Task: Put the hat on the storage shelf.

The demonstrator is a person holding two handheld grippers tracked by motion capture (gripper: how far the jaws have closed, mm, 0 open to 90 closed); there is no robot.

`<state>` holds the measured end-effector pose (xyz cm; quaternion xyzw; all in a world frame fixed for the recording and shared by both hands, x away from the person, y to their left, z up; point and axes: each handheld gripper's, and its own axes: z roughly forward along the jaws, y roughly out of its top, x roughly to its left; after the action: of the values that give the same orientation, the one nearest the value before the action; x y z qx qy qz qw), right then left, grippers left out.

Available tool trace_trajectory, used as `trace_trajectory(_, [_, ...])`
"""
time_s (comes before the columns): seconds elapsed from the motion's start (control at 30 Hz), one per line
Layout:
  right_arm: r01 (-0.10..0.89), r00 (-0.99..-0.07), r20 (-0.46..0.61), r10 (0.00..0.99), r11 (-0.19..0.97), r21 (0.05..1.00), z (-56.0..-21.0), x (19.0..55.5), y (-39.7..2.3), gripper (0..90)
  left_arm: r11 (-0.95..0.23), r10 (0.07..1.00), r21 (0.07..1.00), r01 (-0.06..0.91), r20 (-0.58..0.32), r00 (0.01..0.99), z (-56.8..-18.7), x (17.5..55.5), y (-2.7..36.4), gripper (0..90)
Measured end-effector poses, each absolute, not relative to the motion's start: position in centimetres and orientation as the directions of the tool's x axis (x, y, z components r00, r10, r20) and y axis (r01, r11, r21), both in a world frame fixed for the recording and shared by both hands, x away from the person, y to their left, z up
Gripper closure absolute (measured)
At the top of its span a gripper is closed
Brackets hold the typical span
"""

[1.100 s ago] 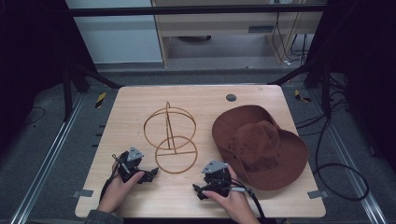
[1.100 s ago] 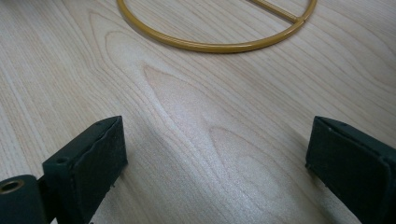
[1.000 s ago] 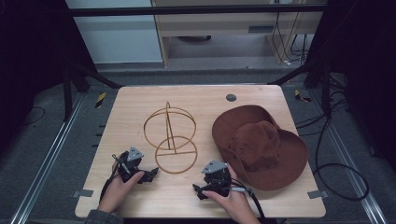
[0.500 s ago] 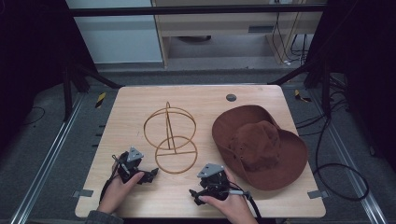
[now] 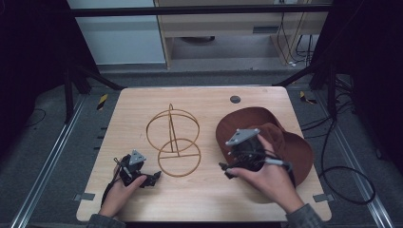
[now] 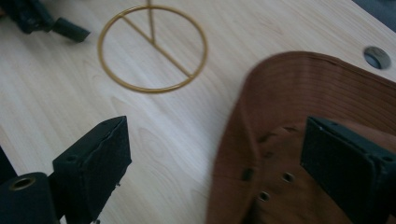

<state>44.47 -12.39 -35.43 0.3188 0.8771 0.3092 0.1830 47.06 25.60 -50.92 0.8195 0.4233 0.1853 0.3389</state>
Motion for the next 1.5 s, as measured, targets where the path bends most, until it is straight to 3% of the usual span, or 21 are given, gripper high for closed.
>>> trace_trajectory(0.33, [0.555,-0.667,-0.146,0.73,0.618,0.556,-34.7,47.3,-20.0,13.1,-0.414,0.818,0.712,0.567,0.018,0.575,-50.9,47.1,25.6,0.0])
trace_trajectory(0.6, [0.626,-0.635,-0.118,0.764,0.598,0.501,-34.9,49.1,-23.1,13.2,-0.416,0.816,0.711,0.567,0.017,0.577,-50.9,47.0,25.6,0.0])
trace_trajectory(0.97, [0.657,-0.626,-0.107,0.772,0.596,0.461,-33.9,51.8,-25.2,14.3,-0.412,0.818,0.714,0.566,0.017,0.575,-50.9,46.9,25.6,0.0])
trace_trajectory(1.23, [0.656,-0.618,-0.142,0.773,0.607,0.449,-32.9,54.4,-24.8,29.4,-0.412,0.818,0.714,0.566,0.017,0.574,-50.9,46.9,25.6,0.0])
trace_trajectory(1.5, [0.662,-0.633,-0.125,0.764,0.618,0.425,-32.8,56.2,-23.4,26.2,-0.414,0.818,0.711,0.568,0.017,0.576,-50.9,46.9,25.6,0.0])
